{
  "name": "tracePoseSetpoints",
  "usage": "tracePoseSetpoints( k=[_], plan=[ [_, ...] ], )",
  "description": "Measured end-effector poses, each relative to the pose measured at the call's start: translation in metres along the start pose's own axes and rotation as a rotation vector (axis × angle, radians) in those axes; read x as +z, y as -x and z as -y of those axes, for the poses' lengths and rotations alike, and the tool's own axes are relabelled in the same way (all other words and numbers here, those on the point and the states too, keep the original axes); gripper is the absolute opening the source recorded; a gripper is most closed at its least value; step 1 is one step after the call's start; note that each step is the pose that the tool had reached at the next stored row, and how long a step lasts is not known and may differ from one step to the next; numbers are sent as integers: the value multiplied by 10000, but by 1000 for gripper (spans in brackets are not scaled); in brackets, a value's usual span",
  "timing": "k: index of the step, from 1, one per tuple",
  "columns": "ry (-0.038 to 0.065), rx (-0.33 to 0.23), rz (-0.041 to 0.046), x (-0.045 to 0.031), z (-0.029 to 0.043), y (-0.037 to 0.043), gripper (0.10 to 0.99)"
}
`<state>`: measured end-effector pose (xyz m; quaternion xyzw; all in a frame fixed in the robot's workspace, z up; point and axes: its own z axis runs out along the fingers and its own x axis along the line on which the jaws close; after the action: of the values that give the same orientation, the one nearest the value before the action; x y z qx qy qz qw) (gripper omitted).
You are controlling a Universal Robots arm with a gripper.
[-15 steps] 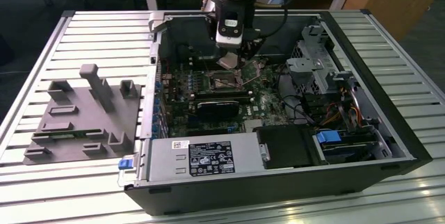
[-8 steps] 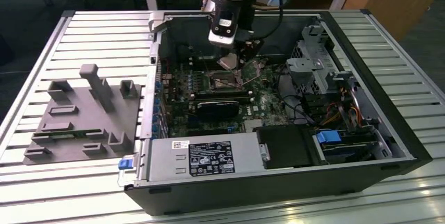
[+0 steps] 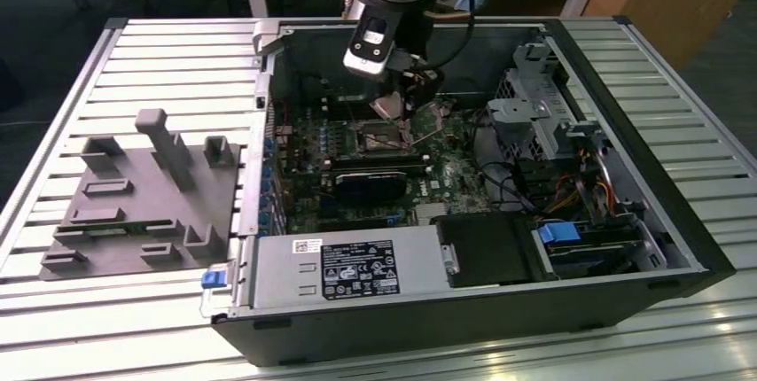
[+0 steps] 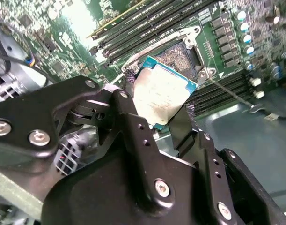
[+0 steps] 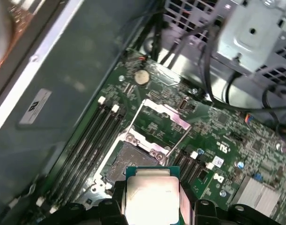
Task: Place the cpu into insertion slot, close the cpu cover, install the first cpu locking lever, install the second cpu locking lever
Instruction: 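Place the cpu into insertion slot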
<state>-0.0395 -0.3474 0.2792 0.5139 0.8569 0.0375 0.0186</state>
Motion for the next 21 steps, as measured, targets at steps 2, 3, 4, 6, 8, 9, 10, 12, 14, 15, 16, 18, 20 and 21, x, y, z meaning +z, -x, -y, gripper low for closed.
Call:
tracePoseSetpoints(
  k=[2, 3, 4, 6, 8, 9, 10, 12, 14, 15, 16, 18, 20, 21],
  plan=[
    [2, 353, 29, 3, 0, 0, 537],
    [4, 549, 45, 5, 1, 0, 537],
    [6, 728, 60, 6, 1, 0, 537],
    [7, 1087, 91, 9, 1, 0, 537],
    [10, 1446, 120, 12, 1, 0, 537],
    [11, 1641, 137, 14, 1, 0, 537],
    [12, 1820, 152, 15, 1, 0, 537],
    [14, 2178, 182, 18, 2, 0, 537],
    [17, 2536, 211, 21, 2, 0, 537],
    [18, 2716, 227, 22, 2, 0, 537],
    [19, 2894, 242, 24, 2, 0, 537],
    [22, 3259, 272, 27, 2, 0, 537],
    [24, 3629, 304, 31, 3, 0, 537],
    [24, 3812, 320, 33, 3, 0, 537]
  ],
)
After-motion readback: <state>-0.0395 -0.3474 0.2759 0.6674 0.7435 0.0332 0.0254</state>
